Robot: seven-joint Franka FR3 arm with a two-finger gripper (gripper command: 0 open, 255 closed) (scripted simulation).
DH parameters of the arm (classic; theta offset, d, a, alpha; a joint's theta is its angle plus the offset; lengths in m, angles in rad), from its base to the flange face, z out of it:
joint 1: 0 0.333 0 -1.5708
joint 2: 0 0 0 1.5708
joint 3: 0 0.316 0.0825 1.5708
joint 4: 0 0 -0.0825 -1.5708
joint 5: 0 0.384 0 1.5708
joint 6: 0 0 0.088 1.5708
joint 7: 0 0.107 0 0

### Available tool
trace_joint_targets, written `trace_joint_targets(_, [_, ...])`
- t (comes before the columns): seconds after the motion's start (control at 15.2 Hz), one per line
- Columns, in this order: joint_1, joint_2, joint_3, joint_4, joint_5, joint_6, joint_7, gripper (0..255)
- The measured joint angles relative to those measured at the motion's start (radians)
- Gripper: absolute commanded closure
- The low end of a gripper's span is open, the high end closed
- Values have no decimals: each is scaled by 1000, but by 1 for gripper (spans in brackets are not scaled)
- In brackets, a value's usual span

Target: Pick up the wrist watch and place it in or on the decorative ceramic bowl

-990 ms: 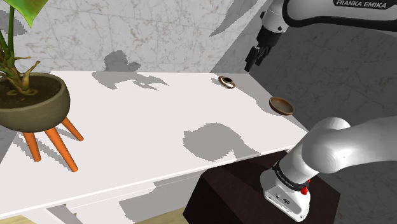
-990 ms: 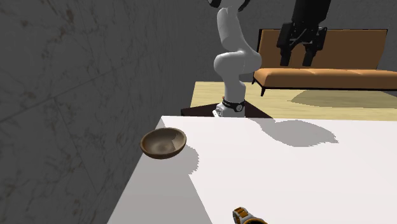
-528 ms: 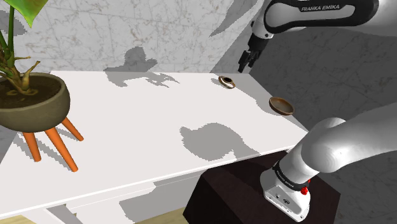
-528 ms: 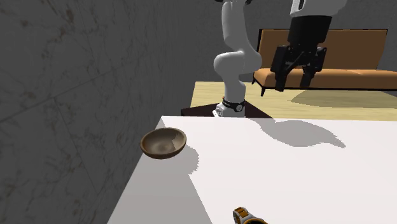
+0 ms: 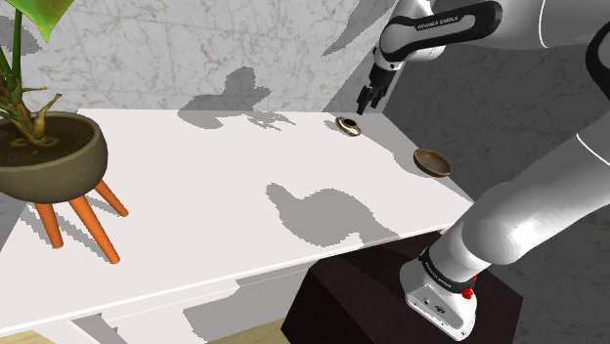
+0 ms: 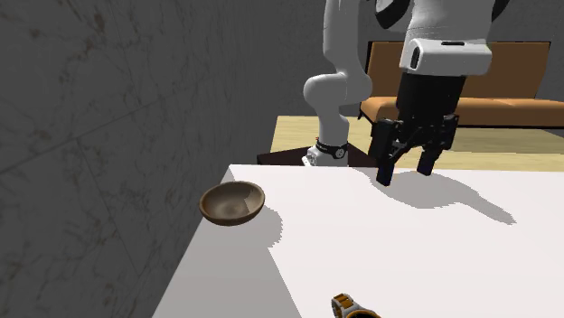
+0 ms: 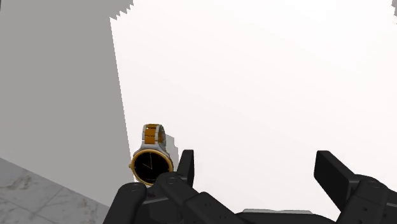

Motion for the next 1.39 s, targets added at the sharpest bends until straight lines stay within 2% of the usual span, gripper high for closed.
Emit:
trace_joint_targets(0.46, [-36,285,-44,191,120,61,-139,0])
trace_joint_targets(1.12, [-166,696,-22,576,274,29,-291,0])
trace_joint_targets(1.39, [-179,743,-14,596,289,51,-302,0])
